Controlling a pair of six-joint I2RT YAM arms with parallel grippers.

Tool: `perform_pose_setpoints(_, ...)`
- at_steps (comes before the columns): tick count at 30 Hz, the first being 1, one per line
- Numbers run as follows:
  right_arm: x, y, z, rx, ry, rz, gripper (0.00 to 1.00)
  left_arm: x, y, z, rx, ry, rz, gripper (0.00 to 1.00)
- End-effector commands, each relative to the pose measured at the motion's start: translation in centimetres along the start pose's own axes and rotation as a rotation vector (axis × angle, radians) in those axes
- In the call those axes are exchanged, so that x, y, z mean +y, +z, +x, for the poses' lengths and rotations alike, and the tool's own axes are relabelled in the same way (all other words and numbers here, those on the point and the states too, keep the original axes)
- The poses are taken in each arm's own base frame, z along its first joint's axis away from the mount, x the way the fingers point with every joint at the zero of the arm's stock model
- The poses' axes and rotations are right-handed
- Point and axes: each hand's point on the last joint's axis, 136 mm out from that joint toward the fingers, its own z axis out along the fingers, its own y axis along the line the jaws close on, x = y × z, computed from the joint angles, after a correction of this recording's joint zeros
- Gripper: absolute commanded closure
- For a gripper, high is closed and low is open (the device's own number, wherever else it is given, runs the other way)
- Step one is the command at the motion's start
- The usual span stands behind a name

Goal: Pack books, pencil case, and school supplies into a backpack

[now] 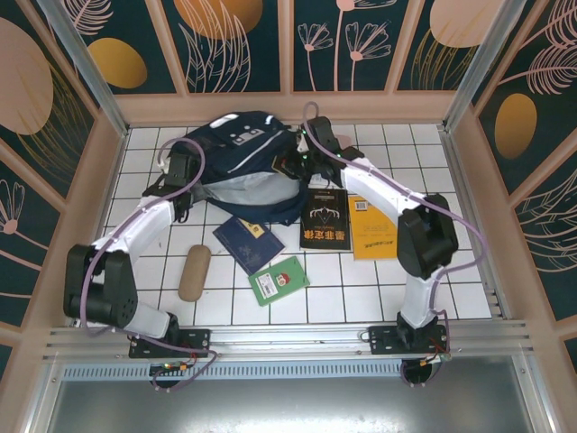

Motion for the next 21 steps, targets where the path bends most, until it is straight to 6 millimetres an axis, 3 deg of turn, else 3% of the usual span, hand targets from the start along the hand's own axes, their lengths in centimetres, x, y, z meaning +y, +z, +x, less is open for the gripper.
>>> perform_pose_setpoints(1, 0.3, 1.0, -3.2, -0.028, -0.14, 0.013, 1.0, 6.1, -1.4, 0.9, -0.021, -0.028, -0.229, 1.0)
perform_pose_setpoints(6, 0.5, 4.6, -4.9, 0.001, -0.173, 0.005, 1.0, 6.0, -2.8, 1.5, -0.027, -0.087, -0.16, 1.0)
perform_pose_setpoints(7, 0.5, 5.3, -5.2, 0.006, -0.174, -0.004, 1.0, 5.7, -2.8, 1.7, -0.024, -0.096, -0.138, 1.0)
perform_pose_setpoints(8, -0.4, 5.3, -6.8, -0.013, -0.158, -0.004, 1.0, 5.6, -2.7, 2.0, -0.018, -0.102, -0.127, 1.0)
perform_pose_setpoints(13, -0.9, 7.5, -7.8, -0.001, -0.146, -0.025, 1.0, 4.6, -1.9, 3.1, 0.016, -0.109, -0.074, 1.0)
perform_pose_setpoints(15, -1.3, 7.7, -8.1, -0.002, -0.143, -0.017, 0.78, 4.1, -1.5, 3.2, 0.025, -0.105, -0.051, 0.97)
perform_pose_setpoints(17, -1.6, 7.5, -8.2, -0.002, -0.143, -0.006, 0.59, 3.5, -1.4, 3.3, 0.041, -0.099, -0.028, 0.82)
perform_pose_setpoints(21, -1.9, 5.4, -7.7, -0.027, -0.185, 0.042, 0.45, 2.5, -1.8, 3.5, 0.061, -0.105, 0.037, 0.51)
